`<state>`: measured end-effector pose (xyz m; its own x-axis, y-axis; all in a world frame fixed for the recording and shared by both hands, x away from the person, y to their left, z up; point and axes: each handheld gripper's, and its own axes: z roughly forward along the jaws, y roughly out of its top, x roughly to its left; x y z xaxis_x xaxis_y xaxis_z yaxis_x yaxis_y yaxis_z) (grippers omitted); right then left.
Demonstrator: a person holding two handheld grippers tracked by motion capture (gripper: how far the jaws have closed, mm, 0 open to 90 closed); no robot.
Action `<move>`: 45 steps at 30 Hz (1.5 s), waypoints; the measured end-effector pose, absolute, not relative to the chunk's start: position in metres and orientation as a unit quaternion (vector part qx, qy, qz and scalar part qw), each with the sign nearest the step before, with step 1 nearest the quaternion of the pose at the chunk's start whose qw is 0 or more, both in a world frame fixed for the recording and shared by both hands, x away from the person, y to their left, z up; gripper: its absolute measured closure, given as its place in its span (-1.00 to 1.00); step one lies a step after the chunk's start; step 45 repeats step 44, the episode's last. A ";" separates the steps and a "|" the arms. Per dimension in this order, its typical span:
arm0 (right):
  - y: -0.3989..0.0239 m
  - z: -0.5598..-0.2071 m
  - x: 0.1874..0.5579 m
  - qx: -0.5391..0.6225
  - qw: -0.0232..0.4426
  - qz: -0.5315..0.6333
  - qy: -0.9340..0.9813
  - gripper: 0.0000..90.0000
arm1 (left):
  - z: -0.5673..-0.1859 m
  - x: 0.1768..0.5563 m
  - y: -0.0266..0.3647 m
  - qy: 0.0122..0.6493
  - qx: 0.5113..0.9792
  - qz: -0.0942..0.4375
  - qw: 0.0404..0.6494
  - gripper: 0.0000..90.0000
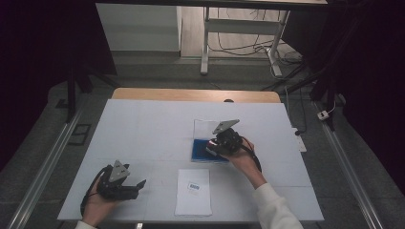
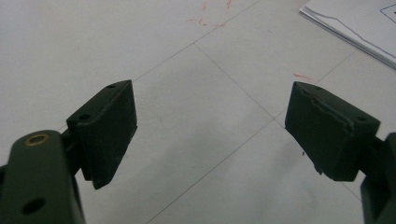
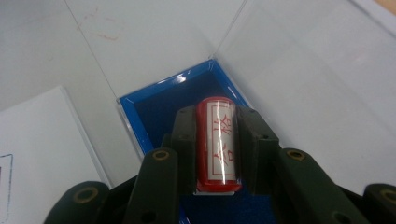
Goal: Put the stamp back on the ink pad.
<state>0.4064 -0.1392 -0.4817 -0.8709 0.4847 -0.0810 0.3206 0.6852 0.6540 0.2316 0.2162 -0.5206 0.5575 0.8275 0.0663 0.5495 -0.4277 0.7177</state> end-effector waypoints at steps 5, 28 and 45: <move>-0.139 -0.482 0.406 0.223 0.126 0.333 0.907 0.41 | -0.520 0.231 0.216 0.421 0.818 0.212 0.330 -0.63; -0.259 -0.478 0.329 0.297 0.185 0.413 0.841 -0.13 | -0.521 0.230 0.219 0.422 0.816 0.206 0.336 -0.63; -0.310 -0.500 0.299 0.306 0.182 0.419 0.836 -0.13 | -0.519 0.229 0.217 0.421 0.815 0.208 0.339 -0.63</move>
